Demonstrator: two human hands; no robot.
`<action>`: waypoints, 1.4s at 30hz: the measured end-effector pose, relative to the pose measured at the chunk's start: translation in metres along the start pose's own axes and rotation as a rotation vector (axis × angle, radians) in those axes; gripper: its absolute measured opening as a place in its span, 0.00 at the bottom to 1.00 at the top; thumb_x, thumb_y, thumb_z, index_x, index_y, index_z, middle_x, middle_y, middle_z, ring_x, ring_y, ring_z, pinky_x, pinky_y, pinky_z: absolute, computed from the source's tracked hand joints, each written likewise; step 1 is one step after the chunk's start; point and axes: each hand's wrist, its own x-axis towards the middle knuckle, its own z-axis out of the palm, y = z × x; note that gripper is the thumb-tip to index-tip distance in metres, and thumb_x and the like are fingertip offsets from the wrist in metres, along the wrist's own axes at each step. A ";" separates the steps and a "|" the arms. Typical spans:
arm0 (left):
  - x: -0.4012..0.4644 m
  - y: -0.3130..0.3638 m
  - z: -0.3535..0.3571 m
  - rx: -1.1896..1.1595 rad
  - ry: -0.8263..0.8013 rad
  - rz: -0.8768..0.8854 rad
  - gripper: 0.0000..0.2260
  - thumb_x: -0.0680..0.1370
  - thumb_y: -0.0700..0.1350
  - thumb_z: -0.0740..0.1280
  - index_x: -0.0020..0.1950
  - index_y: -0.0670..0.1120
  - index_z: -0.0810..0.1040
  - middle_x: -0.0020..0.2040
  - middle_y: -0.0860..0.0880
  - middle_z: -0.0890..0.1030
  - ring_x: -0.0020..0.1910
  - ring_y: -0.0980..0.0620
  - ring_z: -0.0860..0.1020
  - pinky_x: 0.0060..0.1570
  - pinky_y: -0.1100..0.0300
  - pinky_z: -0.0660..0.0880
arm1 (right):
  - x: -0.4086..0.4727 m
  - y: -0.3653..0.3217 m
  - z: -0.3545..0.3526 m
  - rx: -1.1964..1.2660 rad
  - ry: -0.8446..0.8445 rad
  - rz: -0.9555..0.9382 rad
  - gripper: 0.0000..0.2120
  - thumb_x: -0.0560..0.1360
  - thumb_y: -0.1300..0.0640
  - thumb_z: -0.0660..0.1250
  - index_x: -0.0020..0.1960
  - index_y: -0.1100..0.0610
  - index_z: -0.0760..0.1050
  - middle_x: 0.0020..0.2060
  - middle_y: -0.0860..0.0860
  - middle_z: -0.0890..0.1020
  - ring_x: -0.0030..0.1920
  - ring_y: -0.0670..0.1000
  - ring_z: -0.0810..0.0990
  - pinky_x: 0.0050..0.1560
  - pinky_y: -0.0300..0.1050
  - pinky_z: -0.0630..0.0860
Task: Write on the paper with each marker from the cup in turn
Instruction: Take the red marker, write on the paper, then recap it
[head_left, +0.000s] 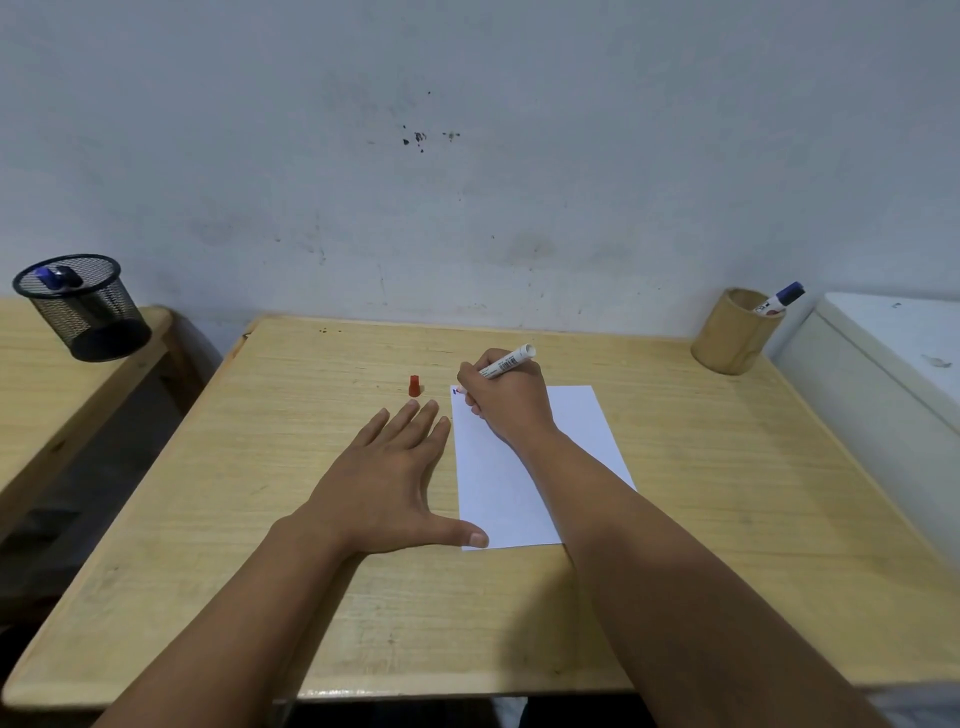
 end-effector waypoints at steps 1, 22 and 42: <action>0.000 0.000 0.000 0.001 0.000 0.001 0.63 0.61 0.87 0.55 0.85 0.52 0.43 0.84 0.54 0.39 0.82 0.57 0.34 0.82 0.48 0.40 | 0.000 0.000 0.000 0.000 0.003 0.001 0.11 0.69 0.48 0.71 0.32 0.52 0.78 0.30 0.53 0.86 0.32 0.55 0.85 0.44 0.64 0.86; 0.044 -0.021 -0.025 -0.328 0.446 -0.318 0.19 0.81 0.55 0.66 0.71 0.56 0.77 0.64 0.54 0.76 0.60 0.50 0.79 0.54 0.51 0.78 | -0.003 -0.043 -0.049 0.232 -0.171 -0.071 0.11 0.80 0.64 0.73 0.55 0.49 0.84 0.46 0.52 0.89 0.41 0.51 0.85 0.38 0.42 0.78; 0.058 0.023 -0.084 -1.337 0.489 -0.351 0.06 0.80 0.44 0.72 0.51 0.44 0.87 0.44 0.50 0.88 0.48 0.51 0.86 0.54 0.52 0.81 | -0.034 -0.049 -0.069 -0.107 -0.201 -0.214 0.08 0.80 0.57 0.75 0.58 0.55 0.88 0.46 0.48 0.88 0.38 0.46 0.85 0.39 0.34 0.77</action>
